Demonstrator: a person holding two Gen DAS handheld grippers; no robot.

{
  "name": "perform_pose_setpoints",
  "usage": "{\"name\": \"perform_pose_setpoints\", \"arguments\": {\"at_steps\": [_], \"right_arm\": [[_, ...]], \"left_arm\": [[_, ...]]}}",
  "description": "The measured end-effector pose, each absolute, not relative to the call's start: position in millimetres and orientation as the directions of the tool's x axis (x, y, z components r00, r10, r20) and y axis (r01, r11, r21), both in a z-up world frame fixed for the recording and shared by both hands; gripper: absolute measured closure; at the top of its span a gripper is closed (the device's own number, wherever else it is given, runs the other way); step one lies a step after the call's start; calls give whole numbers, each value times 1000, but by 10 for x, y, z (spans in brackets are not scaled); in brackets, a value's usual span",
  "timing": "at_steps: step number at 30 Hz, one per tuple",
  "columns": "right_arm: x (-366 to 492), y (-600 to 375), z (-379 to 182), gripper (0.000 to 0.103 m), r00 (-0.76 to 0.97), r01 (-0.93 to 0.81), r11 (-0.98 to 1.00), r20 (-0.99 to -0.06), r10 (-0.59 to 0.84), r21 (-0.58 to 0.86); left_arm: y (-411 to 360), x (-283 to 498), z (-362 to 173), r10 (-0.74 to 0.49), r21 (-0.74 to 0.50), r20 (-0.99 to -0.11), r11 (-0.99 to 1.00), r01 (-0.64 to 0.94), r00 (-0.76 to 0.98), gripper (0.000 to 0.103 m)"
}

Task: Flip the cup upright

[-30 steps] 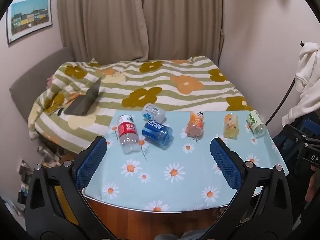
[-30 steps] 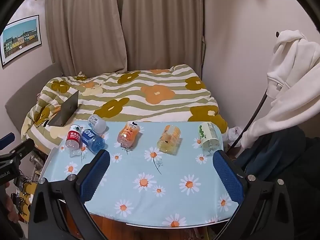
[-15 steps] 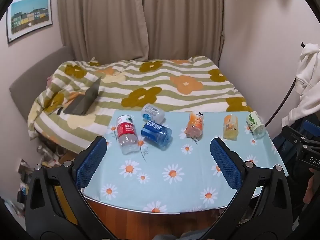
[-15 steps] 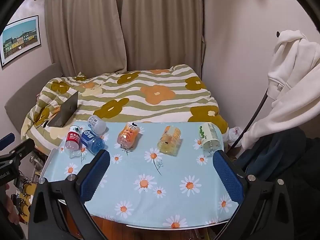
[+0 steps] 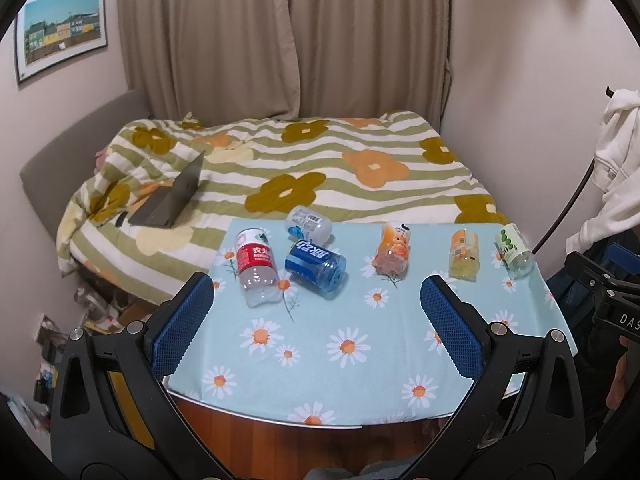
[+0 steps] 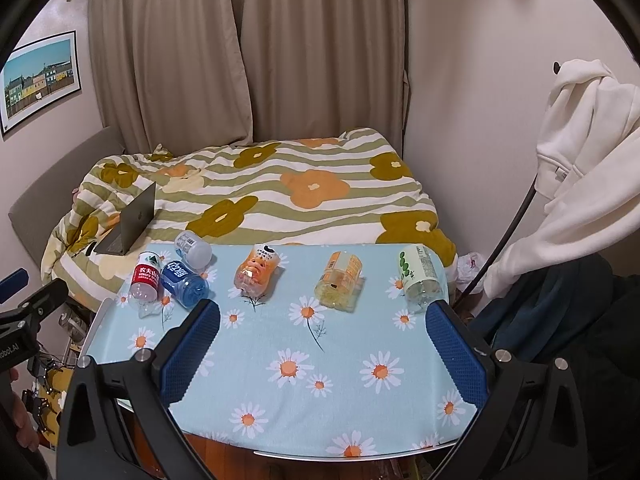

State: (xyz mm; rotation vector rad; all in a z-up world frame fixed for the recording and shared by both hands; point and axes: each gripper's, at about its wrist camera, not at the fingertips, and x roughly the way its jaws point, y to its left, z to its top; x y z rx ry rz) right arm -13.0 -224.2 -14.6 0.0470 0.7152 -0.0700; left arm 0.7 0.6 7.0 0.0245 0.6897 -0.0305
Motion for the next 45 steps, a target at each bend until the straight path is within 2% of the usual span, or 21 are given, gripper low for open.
{"name": "perform_pose_setpoints", "arguments": {"at_steps": [45], "right_arm": [[-143,-2260,-149,0,751,81,996,-659,-45,25]], "left_arm": [[7,20,37,-17,12,-640,999,33,768,0]]}}
